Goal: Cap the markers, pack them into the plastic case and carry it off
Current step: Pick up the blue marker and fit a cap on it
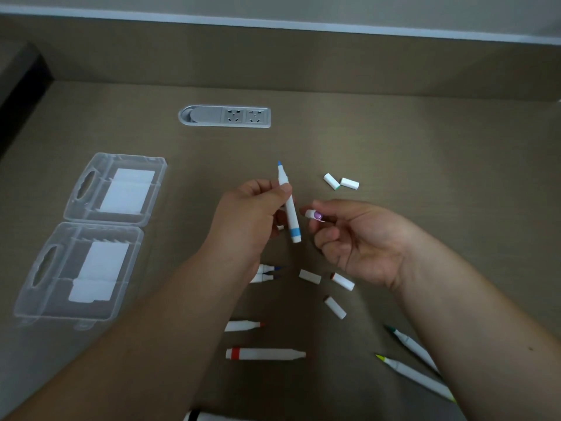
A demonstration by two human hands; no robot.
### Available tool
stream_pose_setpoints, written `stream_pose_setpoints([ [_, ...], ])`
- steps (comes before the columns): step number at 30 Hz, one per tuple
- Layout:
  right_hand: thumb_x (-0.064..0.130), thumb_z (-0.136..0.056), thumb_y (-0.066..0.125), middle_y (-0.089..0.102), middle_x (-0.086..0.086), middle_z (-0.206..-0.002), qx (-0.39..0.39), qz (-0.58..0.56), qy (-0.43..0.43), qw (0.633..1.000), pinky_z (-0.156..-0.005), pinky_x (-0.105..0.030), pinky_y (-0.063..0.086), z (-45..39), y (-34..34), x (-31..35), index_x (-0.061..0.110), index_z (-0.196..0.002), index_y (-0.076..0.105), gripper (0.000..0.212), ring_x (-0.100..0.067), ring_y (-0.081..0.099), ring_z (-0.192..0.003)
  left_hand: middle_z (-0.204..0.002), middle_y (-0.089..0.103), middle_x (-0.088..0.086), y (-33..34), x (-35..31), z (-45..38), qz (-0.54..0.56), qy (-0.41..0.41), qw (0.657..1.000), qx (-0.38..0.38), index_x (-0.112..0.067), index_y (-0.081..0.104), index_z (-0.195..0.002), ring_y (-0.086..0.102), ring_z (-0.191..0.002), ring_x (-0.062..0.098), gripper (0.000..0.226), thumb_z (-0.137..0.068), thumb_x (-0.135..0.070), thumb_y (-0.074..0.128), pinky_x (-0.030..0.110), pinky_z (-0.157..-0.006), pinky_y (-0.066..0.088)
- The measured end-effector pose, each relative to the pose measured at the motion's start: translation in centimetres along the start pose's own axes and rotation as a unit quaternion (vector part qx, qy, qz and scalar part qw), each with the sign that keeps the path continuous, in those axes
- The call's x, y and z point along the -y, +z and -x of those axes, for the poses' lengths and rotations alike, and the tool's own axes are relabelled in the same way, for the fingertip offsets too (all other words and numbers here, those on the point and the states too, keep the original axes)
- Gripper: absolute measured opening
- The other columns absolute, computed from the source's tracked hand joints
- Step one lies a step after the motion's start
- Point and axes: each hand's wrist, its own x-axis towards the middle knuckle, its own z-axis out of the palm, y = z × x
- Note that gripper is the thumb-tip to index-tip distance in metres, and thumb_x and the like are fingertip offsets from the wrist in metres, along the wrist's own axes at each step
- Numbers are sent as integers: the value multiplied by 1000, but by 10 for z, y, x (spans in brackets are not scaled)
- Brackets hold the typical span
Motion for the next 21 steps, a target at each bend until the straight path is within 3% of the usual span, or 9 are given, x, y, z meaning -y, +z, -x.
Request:
stream_pose_setpoints([
  [4,15,-91,61,54,-2,-67,-26,26,-18,999,-33,-13,28,-1,-2,2,7,-89,63,9,-4,41,-43,-73,73,-5,1,-2,0,1,1,1000,4,-20,71,-85,62,-67,12,10,-94,-21,66,33,-70,51],
  [7,8,-93,59,53,-2,-64,-113,144,-122,975,-37,-18,29,-9,-7,7,6,-101,67,11,-8,43,-46,-76,75,-5,-1,0,-1,-10,-4,1000,3,-21,71,-87,63,-70,13,8,-93,-24,67,39,-77,52],
  [9,11,-92,62,58,-1,-66,-209,325,-216,897,-45,-21,38,-18,-17,13,13,-109,67,18,-12,50,-51,-77,75,-5,-2,2,-1,-15,-11,1000,3,-22,71,-89,64,-72,13,7,-93,-25,67,40,-80,52],
  [11,20,-90,65,66,-1,-79,-285,488,-270,780,-59,-26,48,-27,-26,16,20,-107,64,17,-18,62,-65,-79,76,-5,-2,3,0,-22,-14,1000,5,-23,72,-91,64,-73,13,8,-94,-26,66,39,-78,51],
  [14,22,-90,65,70,-2,-97,-316,607,-277,674,-62,-22,46,-34,-31,20,16,-94,66,8,-18,66,-79,-83,77,-3,-3,5,2,-32,-14,999,0,-23,73,-91,65,-76,13,9,-94,-27,66,36,-73,50],
  [16,16,-92,63,65,7,-107,-304,639,-260,657,-44,-8,37,-38,-32,21,9,-85,67,10,1,60,-59,-84,77,-2,-3,6,2,-34,-14,999,-3,-23,73,-90,66,-76,13,8,-94,-26,66,35,-71,48],
  [18,12,-91,62,59,12,-108,-300,641,-247,662,-34,-6,30,-39,-35,20,10,-80,66,11,4,54,-47,-83,77,-2,-3,7,2,-31,-13,999,-2,-23,73,-90,65,-75,13,9,-94,-26,66,34,-69,47],
  [21,24,-87,66,70,0,-87,-315,651,-267,637,-52,-22,39,-42,-37,21,9,-80,69,17,-12,60,-69,-84,77,-2,-3,7,1,-27,-15,1000,-1,-23,72,-89,65,-74,13,9,-94,-25,66,33,-68,46],
])
